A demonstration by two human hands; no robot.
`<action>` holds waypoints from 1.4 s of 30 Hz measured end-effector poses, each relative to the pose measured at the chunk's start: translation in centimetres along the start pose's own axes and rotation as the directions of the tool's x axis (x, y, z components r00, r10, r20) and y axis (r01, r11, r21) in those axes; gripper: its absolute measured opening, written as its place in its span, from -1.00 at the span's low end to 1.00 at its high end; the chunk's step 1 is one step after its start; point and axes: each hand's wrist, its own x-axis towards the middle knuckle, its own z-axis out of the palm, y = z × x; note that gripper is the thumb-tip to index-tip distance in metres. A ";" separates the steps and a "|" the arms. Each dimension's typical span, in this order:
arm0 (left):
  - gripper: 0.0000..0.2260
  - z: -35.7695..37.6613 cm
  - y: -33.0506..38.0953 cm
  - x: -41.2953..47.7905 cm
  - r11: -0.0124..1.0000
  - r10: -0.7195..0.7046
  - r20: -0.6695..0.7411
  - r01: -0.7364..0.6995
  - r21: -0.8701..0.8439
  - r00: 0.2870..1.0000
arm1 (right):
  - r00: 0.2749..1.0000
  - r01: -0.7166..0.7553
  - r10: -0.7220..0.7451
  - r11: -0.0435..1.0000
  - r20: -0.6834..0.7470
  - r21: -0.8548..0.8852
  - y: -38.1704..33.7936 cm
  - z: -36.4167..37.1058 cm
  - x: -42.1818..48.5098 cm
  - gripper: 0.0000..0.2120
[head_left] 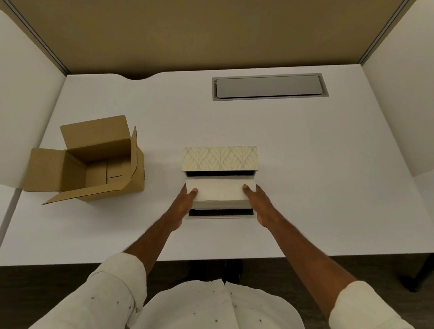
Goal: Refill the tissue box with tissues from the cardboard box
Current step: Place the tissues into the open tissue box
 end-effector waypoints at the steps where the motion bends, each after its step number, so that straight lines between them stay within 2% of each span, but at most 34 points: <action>1: -0.45 0.1 0.0 0.0 1.000 -0.003 -0.004 0.003 0.008 1.000 | 1.000 -0.005 0.005 1.000 -0.010 0.003 0.1 0.1 0.0 -0.37; 14: -0.52 -0.3 -0.4 0.4 0.999 -0.020 -0.018 0.020 -0.026 1.000 | 1.000 -0.026 0.027 0.998 -0.009 0.061 -0.1 0.3 -0.2 -0.35; 19: -0.49 -0.2 -0.2 0.3 0.997 0.002 0.002 -0.002 0.081 1.000 | 1.000 -0.020 0.021 0.998 -0.021 0.062 -0.2 0.4 -0.6 -0.35; 23: -0.43 -0.6 0.1 0.1 0.997 -0.009 0.030 0.007 0.077 1.000 | 1.000 -0.014 0.014 0.999 -0.006 0.050 -0.7 0.2 -1.0 -0.29; 26: -0.37 -1.1 -0.2 -0.9 0.991 0.031 -0.042 -0.025 0.131 0.999 | 0.985 0.077 -0.092 0.991 -0.148 -0.105 -1.0 -0.3 -1.6 -0.26; 28: -0.42 -1.2 -1.0 -2.4 0.956 0.206 -0.155 -0.165 0.241 0.966 | 0.917 0.204 -0.255 0.961 -0.306 -0.189 -1.3 -0.8 -2.3 -0.32; 30: -0.50 -1.1 -2.5 -4.2 0.831 0.474 -0.179 -0.371 0.414 0.862 | 0.787 0.346 -0.463 0.878 -0.407 -0.331 -2.0 -1.1 -2.9 -0.43; 31: -0.52 -0.9 -3.2 -4.8 0.713 0.598 -0.107 -0.467 0.523 0.794 | 0.710 0.420 -0.579 0.805 -0.401 -0.419 -2.5 -1.2 -3.0 -0.49; 33: -0.50 -0.2 -3.9 -5.2 0.387 0.726 0.160 -0.590 0.709 0.669 | 0.585 0.544 -0.767 0.611 -0.262 -0.575 -4.3 -0.8 -2.9 -0.55; 34: -0.47 0.5 -4.0 -5.1 0.235 0.723 0.283 -0.609 0.757 0.630 | 0.560 0.577 -0.816 0.509 -0.144 -0.638 -5.4 -0.4 -2.6 -0.55; 36: -0.42 2.0 -3.8 -4.4 0.038 0.658 0.416 -0.579 0.814 0.628 | 0.578 0.587 -0.805 0.300 0.130 -0.752 -7.8 0.6 -1.8 -0.52; 38: -0.37 3.1 -3.3 -3.6 -0.056 0.579 0.455 -0.523 0.850 0.677 | 0.619 0.556 -0.708 0.091 0.339 -0.826 -9.7 1.7 -1.0 -0.45; 40: -0.34 3.7 -3.0 -2.9 -0.114 0.526 0.456 -0.471 0.875 0.718 | 0.688 0.522 -0.579 -0.022 0.436 -0.853 -10.8 2.5 -0.3 -0.36; 42: -0.32 4.0 -2.8 -2.3 -0.114 0.493 0.427 -0.431 0.895 0.757 | 0.753 0.490 -0.470 -0.064 0.460 -0.869 -11.3 3.0 0.0 -0.31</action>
